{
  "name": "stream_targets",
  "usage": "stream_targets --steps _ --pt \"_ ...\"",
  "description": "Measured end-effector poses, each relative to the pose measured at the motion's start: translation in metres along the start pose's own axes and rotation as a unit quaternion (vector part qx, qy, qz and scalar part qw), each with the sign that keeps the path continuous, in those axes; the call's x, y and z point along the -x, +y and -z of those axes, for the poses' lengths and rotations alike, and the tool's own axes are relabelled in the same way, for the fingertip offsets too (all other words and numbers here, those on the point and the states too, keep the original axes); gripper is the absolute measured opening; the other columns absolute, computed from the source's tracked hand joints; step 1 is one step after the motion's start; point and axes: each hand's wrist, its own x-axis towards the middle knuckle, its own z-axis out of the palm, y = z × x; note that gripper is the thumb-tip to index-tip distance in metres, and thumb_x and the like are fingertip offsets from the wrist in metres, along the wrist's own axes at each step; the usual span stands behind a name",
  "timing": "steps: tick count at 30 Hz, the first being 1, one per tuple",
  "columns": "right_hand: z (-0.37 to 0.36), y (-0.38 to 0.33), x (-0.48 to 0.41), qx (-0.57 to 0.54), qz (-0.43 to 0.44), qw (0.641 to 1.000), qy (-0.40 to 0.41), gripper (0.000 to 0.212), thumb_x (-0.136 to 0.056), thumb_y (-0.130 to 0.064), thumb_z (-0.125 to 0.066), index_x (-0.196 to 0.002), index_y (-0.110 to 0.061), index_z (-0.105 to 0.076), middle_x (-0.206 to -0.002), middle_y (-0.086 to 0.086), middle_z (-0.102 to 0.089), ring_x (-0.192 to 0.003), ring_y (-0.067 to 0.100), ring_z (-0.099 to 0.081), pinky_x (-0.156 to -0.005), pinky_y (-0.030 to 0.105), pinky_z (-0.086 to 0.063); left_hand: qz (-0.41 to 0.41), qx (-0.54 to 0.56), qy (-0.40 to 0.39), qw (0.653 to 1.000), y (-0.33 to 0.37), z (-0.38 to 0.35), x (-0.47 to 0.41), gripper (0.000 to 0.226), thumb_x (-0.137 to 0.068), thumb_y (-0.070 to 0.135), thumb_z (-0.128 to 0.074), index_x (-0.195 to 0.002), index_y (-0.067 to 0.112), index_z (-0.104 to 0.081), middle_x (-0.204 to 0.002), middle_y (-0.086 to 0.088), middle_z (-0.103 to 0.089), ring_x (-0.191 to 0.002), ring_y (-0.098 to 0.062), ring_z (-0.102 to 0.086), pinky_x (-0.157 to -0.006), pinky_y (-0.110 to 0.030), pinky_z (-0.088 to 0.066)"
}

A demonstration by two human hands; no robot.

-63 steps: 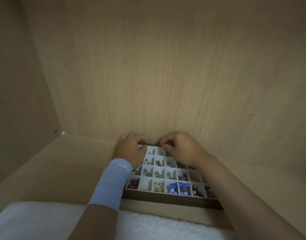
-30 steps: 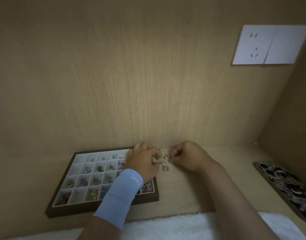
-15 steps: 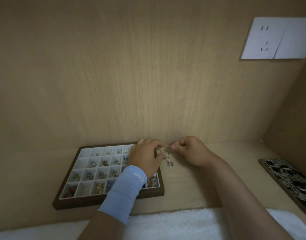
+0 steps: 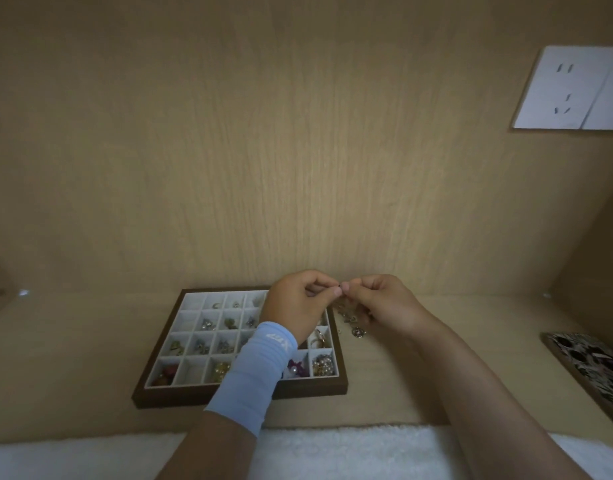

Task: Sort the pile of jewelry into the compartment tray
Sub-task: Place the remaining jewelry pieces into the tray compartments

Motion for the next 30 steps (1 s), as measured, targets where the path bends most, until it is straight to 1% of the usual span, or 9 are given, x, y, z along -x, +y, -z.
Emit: stream_targets --steps 3,5,7,9,14,17,19,24,30 --pt "-0.009 -0.004 0.002 -0.031 0.003 1.0 0.007 0.028 -0.097 -0.019 -0.063 -0.094 0.008 -0.072 -0.055 0.001 -0.056 -0.045 0.011 -0.045 -0.043 0.017 -0.036 0.016 0.026 -0.001 1.0 0.002 0.009 0.0 0.003 -0.081 0.031 -0.075 -0.084 0.031 -0.076 -0.08 0.014 -0.073 -0.079 -0.001 -0.068 -0.082 -0.029 -0.057" --pt "-0.014 -0.008 0.001 -0.039 0.006 0.999 0.009 0.027 -0.096 -0.019 -0.064 -0.094 0.006 -0.073 -0.051 -0.001 -0.055 -0.043 0.009 -0.044 -0.043 0.017 -0.035 0.019 0.036 -0.003 0.999 0.005 0.017 0.0 0.005 -0.082 0.027 -0.074 -0.087 0.028 -0.077 -0.082 0.013 -0.074 -0.08 0.0 -0.067 -0.082 -0.024 -0.055" --pt "-0.019 -0.013 0.0 -0.041 0.014 0.999 0.004 0.023 -0.095 -0.022 -0.067 -0.09 -0.002 -0.076 -0.053 0.001 -0.055 -0.045 0.011 -0.044 -0.045 0.02 -0.035 0.018 0.033 -0.004 0.999 0.009 0.026 0.001 0.005 -0.084 0.026 -0.074 -0.087 0.027 -0.076 -0.084 0.012 -0.074 -0.081 0.001 -0.067 -0.08 -0.019 -0.052" --pt "-0.024 -0.019 0.0 -0.028 0.021 0.999 -0.009 0.019 -0.093 -0.028 -0.069 -0.086 -0.012 -0.079 -0.058 0.009 -0.055 -0.048 0.014 -0.045 -0.047 0.023 -0.034 0.014 0.024 -0.003 1.0 0.01 0.036 0.001 0.004 -0.084 0.025 -0.073 -0.086 0.027 -0.076 -0.084 0.009 -0.073 -0.083 -0.004 -0.067 -0.08 -0.022 -0.053" --pt "-0.044 -0.043 -0.01 -0.009 0.042 0.999 -0.032 0.019 -0.09 -0.021 -0.073 -0.092 -0.003 -0.077 -0.059 -0.004 -0.065 -0.045 0.002 -0.05 -0.045 0.016 -0.039 0.022 0.051 -0.03 0.998 0.005 0.072 0.001 0.006 -0.083 0.027 -0.074 -0.089 0.026 -0.074 -0.084 0.006 -0.075 -0.084 -0.008 -0.07 -0.082 -0.028 -0.054" --pt "-0.06 -0.059 -0.022 0.019 0.062 0.995 -0.07 0.018 -0.089 -0.026 -0.073 -0.092 -0.009 -0.078 -0.069 0.002 -0.066 -0.05 0.005 -0.049 -0.048 0.019 -0.039 0.02 0.109 0.0 0.994 -0.001 0.092 0.0 0.004 -0.086 0.015 -0.071 -0.089 0.016 -0.073 -0.079 0.002 -0.076 -0.071 -0.003 -0.067 -0.073 -0.02 -0.051" --pt "-0.069 -0.071 -0.032 0.023 0.061 0.993 -0.1 0.019 -0.094 -0.025 -0.067 -0.095 -0.008 -0.075 -0.064 -0.005 -0.065 -0.051 0.009 -0.048 -0.046 0.019 -0.037 0.022 0.146 0.03 0.989 -0.007 0.105 -0.003 0.003 -0.087 0.009 -0.07 -0.088 0.011 -0.072 -0.075 0.002 -0.075 -0.063 -0.002 -0.061 -0.066 -0.015 -0.049" --pt "-0.091 -0.092 -0.055 0.061 0.053 0.983 -0.165 0.019 -0.097 -0.023 -0.064 -0.109 -0.015 -0.075 -0.083 -0.004 -0.072 -0.054 0.009 -0.053 -0.047 0.021 -0.036 0.034 0.185 0.047 0.981 -0.024 0.13 -0.011 0.006 -0.091 0.012 -0.065 -0.093 0.01 -0.07 -0.077 0.003 -0.074 -0.062 -0.005 -0.057 -0.06 -0.014 -0.048" --pt "-0.104 -0.096 -0.066 0.083 0.078 0.981 -0.16 0.013 -0.092 -0.02 -0.071 -0.099 -0.012 -0.077 -0.078 -0.004 -0.074 -0.051 0.006 -0.052 -0.046 0.015 -0.038 0.053 0.21 0.049 0.975 -0.036 0.136 -0.014 0.006 -0.092 0.011 -0.064 -0.094 0.012 -0.07 -0.078 0.002 -0.074 -0.061 -0.005 -0.059 -0.056 -0.013 -0.048"
